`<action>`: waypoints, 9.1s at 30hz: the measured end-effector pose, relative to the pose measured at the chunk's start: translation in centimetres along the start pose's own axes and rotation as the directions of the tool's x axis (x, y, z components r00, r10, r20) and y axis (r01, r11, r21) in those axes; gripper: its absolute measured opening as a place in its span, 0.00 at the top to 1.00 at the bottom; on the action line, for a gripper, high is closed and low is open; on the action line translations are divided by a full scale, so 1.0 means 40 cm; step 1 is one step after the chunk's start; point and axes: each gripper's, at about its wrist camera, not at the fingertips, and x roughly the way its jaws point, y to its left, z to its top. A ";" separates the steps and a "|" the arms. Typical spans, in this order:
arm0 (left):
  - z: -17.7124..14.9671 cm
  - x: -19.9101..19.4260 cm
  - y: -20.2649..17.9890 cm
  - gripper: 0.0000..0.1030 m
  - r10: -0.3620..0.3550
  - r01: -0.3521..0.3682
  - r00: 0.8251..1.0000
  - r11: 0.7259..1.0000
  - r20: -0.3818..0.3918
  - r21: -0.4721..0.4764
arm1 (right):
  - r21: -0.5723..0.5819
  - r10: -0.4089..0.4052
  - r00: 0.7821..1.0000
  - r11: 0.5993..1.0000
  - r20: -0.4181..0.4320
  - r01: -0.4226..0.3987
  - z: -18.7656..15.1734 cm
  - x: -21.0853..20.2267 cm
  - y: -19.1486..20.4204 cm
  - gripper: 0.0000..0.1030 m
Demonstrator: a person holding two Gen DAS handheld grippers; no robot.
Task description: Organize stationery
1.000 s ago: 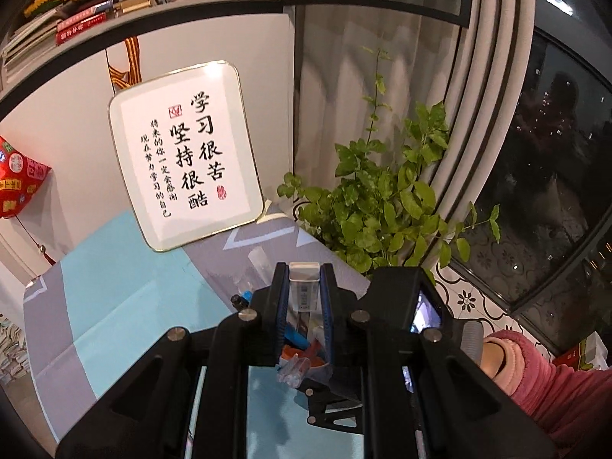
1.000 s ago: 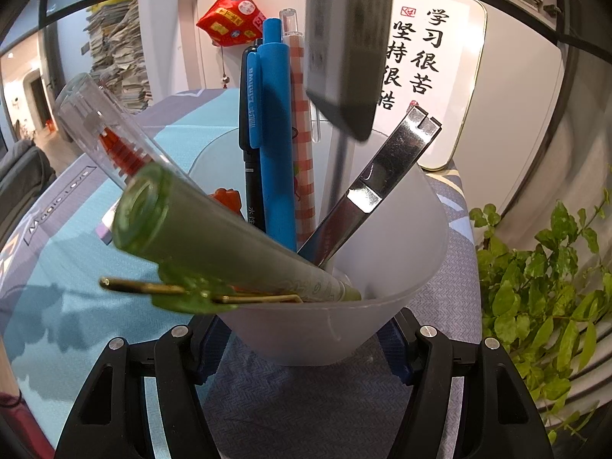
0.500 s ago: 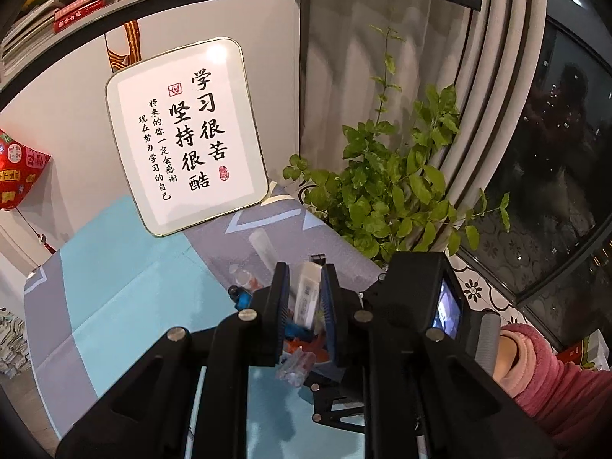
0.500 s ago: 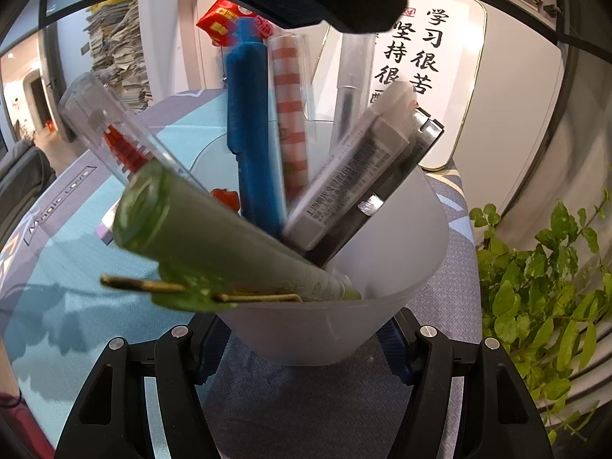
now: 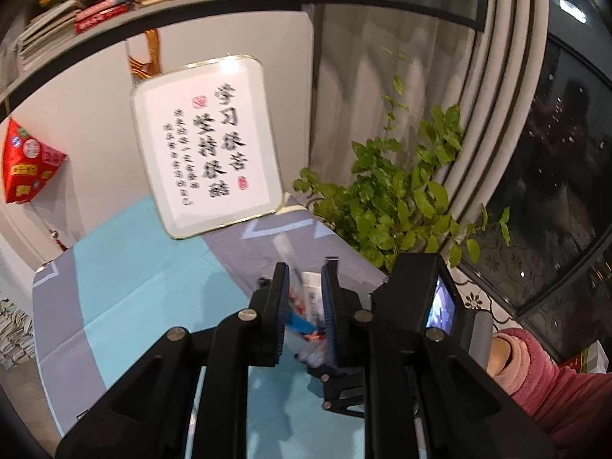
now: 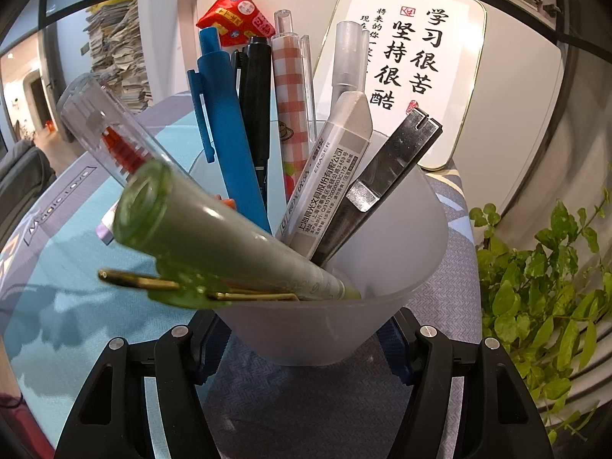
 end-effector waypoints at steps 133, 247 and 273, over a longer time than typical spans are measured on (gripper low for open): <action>-0.023 0.084 0.012 0.77 -0.154 0.138 0.986 0.965 -0.057 -0.224 | -0.069 -0.005 0.986 0.997 0.166 0.016 -0.021 -0.085 0.015 0.33; -0.386 -0.208 0.347 0.29 0.443 -0.363 0.889 0.835 0.114 -0.414 | 0.180 -0.226 0.972 0.961 0.059 0.212 0.186 -0.004 0.266 0.27; -0.361 -0.559 0.002 0.01 0.503 -0.384 0.798 0.849 0.333 -0.363 | 0.375 -0.344 0.881 0.902 0.325 0.214 0.069 -0.638 0.301 0.18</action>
